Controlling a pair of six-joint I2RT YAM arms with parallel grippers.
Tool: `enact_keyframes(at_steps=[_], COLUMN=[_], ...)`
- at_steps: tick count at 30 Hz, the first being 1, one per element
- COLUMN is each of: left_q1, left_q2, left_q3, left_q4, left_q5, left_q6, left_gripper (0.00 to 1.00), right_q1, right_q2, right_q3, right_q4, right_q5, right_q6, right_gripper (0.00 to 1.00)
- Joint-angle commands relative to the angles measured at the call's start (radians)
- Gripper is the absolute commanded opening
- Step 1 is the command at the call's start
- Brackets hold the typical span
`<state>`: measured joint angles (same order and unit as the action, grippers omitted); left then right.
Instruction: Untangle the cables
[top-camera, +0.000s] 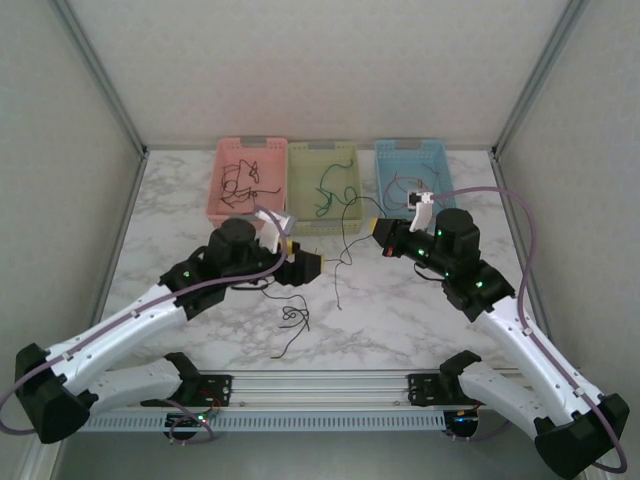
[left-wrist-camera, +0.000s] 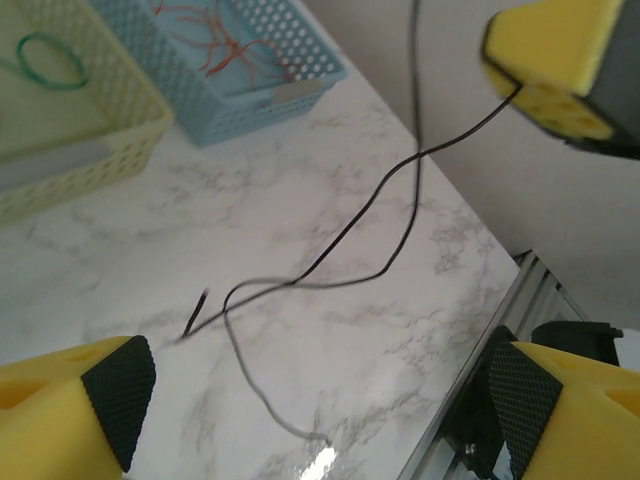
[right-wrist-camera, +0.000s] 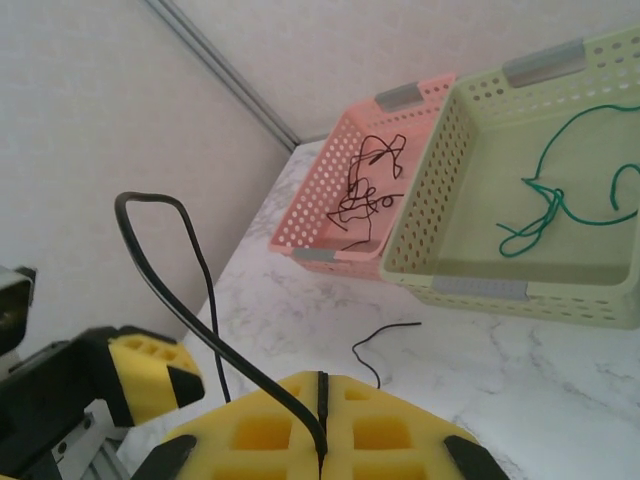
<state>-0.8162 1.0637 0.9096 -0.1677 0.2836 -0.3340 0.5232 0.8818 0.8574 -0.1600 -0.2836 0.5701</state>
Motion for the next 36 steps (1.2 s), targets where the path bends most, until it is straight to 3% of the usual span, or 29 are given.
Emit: enact_keyframes(at_steps=[1, 8, 16, 22, 29, 31, 32, 34, 35, 36], left_q1=[-0.013, -0.063, -0.065, -0.064, -0.064, -0.064, -0.064, -0.064, -0.063, -0.060], left_q2=[0.097, 0.231, 0.349, 0.377, 0.374, 0.367, 0.359, 0.342, 0.333, 0.328], left_q3=[0.081, 0.224, 0.330, 0.327, 0.301, 0.295, 0.288, 0.271, 0.263, 0.258], left_q4=[0.008, -0.043, -0.059, -0.053, -0.020, -0.022, -0.023, -0.031, -0.041, -0.055], left_q5=[0.037, 0.072, 0.128, 0.147, 0.141, 0.113, 0.088, 0.041, 0.003, -0.026], left_q6=[0.151, 0.325, 0.359, 0.348, 0.319, 0.313, 0.311, 0.309, 0.302, 0.294], left_gripper=[0.90, 0.88, 0.75, 0.54, 0.06, 0.00, 0.00, 0.00, 0.00, 0.00], right_q1=[-0.002, 0.000, 0.000, 0.000, -0.001, 0.001, 0.000, 0.000, 0.000, 0.000], right_q2=[0.005, 0.004, 0.003, -0.005, -0.009, -0.011, -0.014, -0.020, -0.025, -0.029], right_q3=[0.056, 0.079, 0.090, 0.100, 0.099, 0.100, 0.101, 0.106, 0.109, 0.111], right_q4=[0.005, -0.022, -0.035, -0.054, -0.073, -0.085, -0.092, -0.122, -0.145, -0.161], right_q5=[-0.053, -0.086, -0.107, -0.106, -0.097, -0.093, -0.086, -0.047, -0.015, 0.011], right_q6=[0.040, 0.047, 0.056, 0.049, 0.042, 0.033, 0.027, 0.013, 0.006, -0.002], right_gripper=[0.00, 0.00, 0.00, 0.00, 0.00, 0.00, 0.05, 0.49, 0.65, 0.72])
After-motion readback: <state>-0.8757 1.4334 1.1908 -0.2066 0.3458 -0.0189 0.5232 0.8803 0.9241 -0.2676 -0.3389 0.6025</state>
